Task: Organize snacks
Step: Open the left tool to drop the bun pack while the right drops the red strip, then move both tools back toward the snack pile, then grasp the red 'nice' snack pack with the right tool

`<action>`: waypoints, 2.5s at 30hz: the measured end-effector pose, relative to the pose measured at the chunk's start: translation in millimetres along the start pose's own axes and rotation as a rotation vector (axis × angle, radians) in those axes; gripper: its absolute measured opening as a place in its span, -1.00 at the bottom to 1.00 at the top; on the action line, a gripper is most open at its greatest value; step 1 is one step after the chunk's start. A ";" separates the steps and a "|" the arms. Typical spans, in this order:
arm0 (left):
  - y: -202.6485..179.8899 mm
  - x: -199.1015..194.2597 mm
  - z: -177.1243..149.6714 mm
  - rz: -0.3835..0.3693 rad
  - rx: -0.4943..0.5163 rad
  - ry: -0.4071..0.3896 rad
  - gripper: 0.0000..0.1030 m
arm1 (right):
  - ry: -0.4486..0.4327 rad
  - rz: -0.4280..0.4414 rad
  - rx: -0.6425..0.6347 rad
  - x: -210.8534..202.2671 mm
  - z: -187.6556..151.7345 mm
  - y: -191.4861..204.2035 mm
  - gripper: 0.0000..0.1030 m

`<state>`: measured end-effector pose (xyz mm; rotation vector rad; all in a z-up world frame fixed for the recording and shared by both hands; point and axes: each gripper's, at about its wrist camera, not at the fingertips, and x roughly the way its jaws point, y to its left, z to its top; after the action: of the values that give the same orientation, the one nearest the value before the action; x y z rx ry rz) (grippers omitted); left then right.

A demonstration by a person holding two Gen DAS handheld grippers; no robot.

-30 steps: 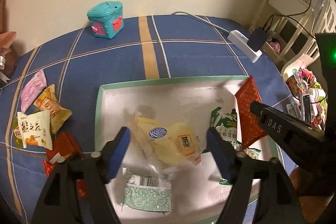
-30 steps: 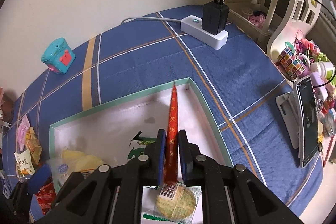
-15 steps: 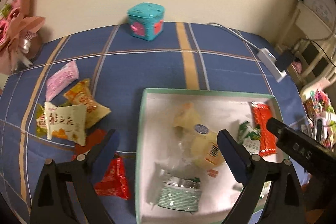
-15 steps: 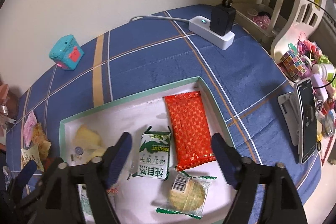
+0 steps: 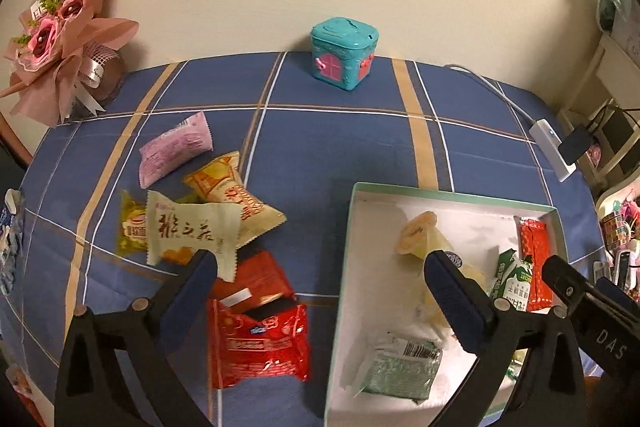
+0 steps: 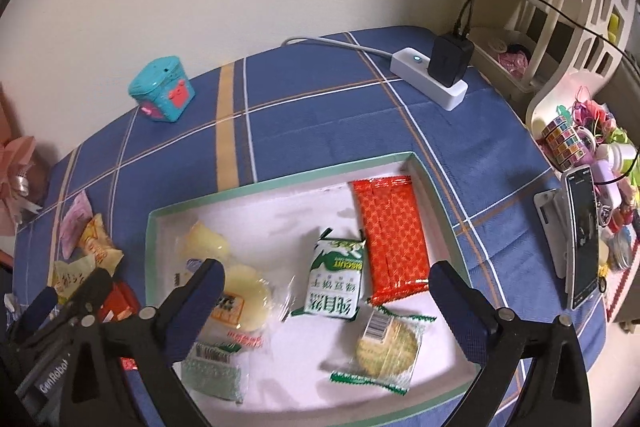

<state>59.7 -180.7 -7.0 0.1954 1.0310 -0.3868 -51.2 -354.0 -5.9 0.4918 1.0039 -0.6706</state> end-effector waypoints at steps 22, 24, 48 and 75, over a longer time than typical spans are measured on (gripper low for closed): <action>75.5 -37.2 -21.3 0.051 -0.018 0.024 1.00 | -0.010 0.046 -0.135 -43.3 -32.2 69.3 1.00; 88.6 -41.2 -20.3 0.061 -0.038 0.015 1.00 | -0.005 0.060 -0.155 -43.2 -34.6 80.4 1.00; 192.7 -12.4 -33.8 0.127 -0.227 0.119 1.00 | 0.134 0.179 -0.289 -5.7 -73.9 185.3 1.00; 212.6 55.5 -62.0 0.111 -0.345 0.292 1.00 | 0.250 0.217 -0.317 57.8 -97.0 212.6 0.55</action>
<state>121.0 22.6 -91.0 -0.0031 1.3498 -0.0758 62.9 -157.8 -86.2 0.4023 1.2460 -0.2517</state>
